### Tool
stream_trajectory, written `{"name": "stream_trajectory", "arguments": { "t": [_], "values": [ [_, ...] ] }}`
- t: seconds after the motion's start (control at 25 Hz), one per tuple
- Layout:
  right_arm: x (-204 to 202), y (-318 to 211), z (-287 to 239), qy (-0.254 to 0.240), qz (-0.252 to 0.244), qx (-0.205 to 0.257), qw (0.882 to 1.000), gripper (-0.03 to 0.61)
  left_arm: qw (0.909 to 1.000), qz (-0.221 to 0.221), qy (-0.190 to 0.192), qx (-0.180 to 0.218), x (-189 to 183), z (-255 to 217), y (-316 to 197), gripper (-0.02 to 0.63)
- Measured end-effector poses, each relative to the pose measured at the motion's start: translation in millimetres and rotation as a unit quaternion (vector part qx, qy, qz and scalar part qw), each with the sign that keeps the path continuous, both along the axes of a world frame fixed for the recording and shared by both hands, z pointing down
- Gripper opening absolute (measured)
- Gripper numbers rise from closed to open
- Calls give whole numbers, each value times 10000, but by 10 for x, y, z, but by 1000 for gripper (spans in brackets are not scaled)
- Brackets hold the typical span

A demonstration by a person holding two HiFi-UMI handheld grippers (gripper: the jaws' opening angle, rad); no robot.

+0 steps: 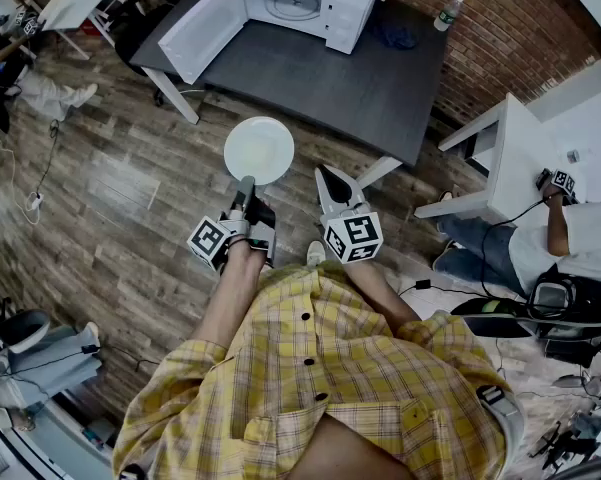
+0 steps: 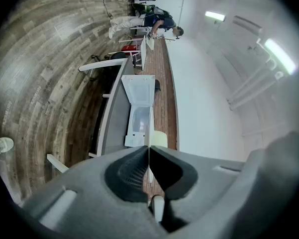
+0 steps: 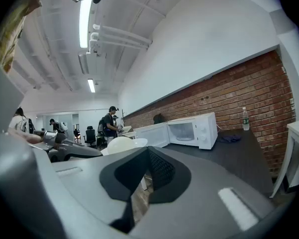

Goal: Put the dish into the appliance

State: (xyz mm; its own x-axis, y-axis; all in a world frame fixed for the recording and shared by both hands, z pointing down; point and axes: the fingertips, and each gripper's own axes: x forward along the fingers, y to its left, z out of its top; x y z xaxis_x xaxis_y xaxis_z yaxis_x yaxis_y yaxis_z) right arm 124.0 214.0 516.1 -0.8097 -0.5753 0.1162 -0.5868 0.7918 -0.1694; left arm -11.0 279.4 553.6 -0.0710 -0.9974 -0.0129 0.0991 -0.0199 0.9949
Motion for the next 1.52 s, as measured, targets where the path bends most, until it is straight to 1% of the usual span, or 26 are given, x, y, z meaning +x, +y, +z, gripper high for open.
{"name": "stream_trajectory", "arguments": {
  "t": [0.36, 0.56, 0.8, 0.92, 1.08, 1.24, 1.4, 1.52],
  "values": [
    [27, -70, 30, -24, -174, -58, 9998, 0, 10000, -69, -48, 40, 29, -27, -77, 9],
    [96, -177, 119, -8, -240, -34, 9997, 2, 9999, -145, -80, -16, 73, 17, -148, 9],
    [137, -246, 124, -91, -358, -29, 9993, 3, 9998, -167, -41, 91, 114, 31, -176, 9],
    [135, -276, 92, -130, -501, -36, 9987, 3, 9997, -181, -92, 115, 132, 42, -202, 9],
    [242, -425, 136, -118, -700, -81, 9974, 3, 9994, -288, -153, 143, 261, 73, -345, 9],
    [397, -591, 180, -172, -766, -154, 9968, 3, 9990, -413, -117, 110, 431, 89, -461, 9],
    [432, -625, 205, -142, -780, -136, 9968, 3, 9989, -442, -134, 114, 471, 106, -478, 9],
    [421, -683, 247, -77, -809, -115, 9966, 3, 9988, -457, -76, 146, 474, 153, -555, 9]
  ]
}}
